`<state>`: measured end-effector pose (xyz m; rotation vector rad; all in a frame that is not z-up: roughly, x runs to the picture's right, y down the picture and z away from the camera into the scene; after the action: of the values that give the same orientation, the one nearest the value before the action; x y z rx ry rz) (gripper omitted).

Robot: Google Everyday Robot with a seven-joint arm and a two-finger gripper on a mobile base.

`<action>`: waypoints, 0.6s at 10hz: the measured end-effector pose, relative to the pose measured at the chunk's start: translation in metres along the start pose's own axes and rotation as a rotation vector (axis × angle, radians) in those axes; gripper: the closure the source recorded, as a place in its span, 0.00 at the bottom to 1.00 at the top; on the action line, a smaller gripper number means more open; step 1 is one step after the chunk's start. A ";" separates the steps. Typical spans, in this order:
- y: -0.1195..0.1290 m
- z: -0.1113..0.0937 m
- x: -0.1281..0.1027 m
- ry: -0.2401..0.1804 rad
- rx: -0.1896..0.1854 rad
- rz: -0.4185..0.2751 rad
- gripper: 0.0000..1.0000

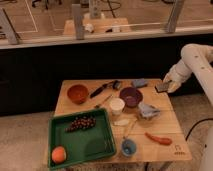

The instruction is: Place eraser in table surface

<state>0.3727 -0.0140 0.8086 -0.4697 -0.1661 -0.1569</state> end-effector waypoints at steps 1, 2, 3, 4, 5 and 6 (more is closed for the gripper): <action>0.001 0.001 -0.001 -0.002 -0.001 -0.002 0.88; 0.003 0.006 -0.001 0.000 -0.001 -0.005 0.88; 0.004 0.011 -0.002 0.003 -0.003 -0.004 0.88; 0.004 0.020 -0.004 0.009 -0.003 -0.001 0.88; 0.006 0.029 -0.005 0.015 -0.004 0.004 0.88; 0.010 0.046 -0.006 0.018 -0.012 0.010 0.88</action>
<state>0.3633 0.0163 0.8433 -0.4805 -0.1450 -0.1527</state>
